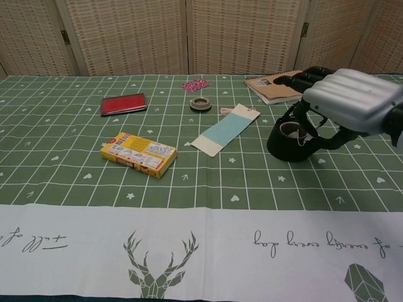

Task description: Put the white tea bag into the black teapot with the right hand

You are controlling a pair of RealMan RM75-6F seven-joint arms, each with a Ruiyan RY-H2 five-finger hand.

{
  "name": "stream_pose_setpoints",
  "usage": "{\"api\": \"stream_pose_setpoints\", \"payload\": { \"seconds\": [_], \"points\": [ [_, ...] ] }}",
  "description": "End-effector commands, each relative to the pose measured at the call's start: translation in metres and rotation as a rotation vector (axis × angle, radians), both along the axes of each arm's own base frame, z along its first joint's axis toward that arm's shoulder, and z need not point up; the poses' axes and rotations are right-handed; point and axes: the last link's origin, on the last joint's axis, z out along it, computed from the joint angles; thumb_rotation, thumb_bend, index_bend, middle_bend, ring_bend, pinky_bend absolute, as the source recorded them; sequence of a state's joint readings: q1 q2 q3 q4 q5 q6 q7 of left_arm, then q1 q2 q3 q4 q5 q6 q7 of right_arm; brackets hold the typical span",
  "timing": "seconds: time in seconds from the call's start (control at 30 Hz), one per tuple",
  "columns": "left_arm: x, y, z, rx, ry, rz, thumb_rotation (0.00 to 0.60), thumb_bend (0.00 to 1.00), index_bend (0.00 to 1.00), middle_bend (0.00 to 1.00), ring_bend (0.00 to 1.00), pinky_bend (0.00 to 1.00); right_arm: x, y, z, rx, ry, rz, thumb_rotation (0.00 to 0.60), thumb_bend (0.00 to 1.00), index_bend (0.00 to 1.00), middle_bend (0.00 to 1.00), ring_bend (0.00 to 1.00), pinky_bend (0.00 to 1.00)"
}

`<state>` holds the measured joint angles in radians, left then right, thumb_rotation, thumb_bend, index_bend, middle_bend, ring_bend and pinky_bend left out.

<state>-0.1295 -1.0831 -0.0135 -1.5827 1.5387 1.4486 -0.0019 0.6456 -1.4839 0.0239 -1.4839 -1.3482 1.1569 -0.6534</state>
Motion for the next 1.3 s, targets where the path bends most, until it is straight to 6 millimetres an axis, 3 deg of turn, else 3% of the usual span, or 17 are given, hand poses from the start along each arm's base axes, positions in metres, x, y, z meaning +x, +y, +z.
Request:
{"api": "stream_pose_setpoints", "payload": {
  "seconds": [0.03,0.13,0.2,0.47,0.63,0.77,0.9,1.07,1.3],
  "points": [
    [0.000,0.000,0.000,0.000,-0.002,0.000,0.600,0.27,0.00,0.01,0.06,0.07,-0.002,0.003,-0.002,0.020,0.007,-0.025,0.600,0.40,0.34,0.00,0.00,0.00],
    [0.000,0.000,0.000,-0.001,-0.003,-0.001,0.600,0.27,0.00,0.01,0.06,0.07,-0.003,0.006,-0.002,0.028,0.019,-0.046,0.600,0.40,0.08,0.00,0.00,0.00],
    [0.001,-0.001,0.000,-0.002,-0.002,-0.003,0.600,0.27,0.00,0.01,0.06,0.07,-0.003,0.008,0.000,0.032,0.035,-0.056,0.600,0.39,0.01,0.00,0.00,0.00],
    [0.001,-0.001,-0.001,-0.001,0.005,-0.003,0.600,0.27,0.00,0.01,0.06,0.07,-0.004,0.012,0.005,0.047,0.062,-0.096,0.600,0.30,0.00,0.00,0.00,0.00],
    [0.000,-0.001,-0.001,-0.001,0.008,-0.002,0.600,0.27,0.00,0.01,0.06,0.07,-0.004,0.018,0.011,0.077,0.044,-0.129,0.600,0.30,0.00,0.00,0.00,0.00],
    [0.001,-0.002,-0.001,0.000,0.005,-0.005,0.600,0.27,0.00,0.01,0.06,0.07,-0.002,0.029,0.029,0.063,-0.005,-0.131,0.600,0.29,0.00,0.00,0.00,0.00],
    [0.001,-0.001,-0.002,-0.004,0.017,-0.003,0.600,0.27,0.00,0.01,0.06,0.07,-0.006,0.047,0.063,-0.012,-0.085,-0.142,0.600,0.29,0.00,0.00,0.00,0.00],
    [0.002,-0.003,-0.003,-0.010,0.021,-0.007,0.600,0.27,0.00,0.01,0.06,0.07,-0.034,0.073,0.100,-0.174,-0.125,-0.230,0.600,0.30,0.00,0.00,0.00,0.00],
    [0.005,-0.007,-0.006,-0.017,0.033,-0.010,0.600,0.27,0.00,0.01,0.06,0.07,-0.092,0.113,0.131,-0.349,-0.200,-0.356,0.600,0.29,0.00,0.00,0.00,0.00]
  ]
}}
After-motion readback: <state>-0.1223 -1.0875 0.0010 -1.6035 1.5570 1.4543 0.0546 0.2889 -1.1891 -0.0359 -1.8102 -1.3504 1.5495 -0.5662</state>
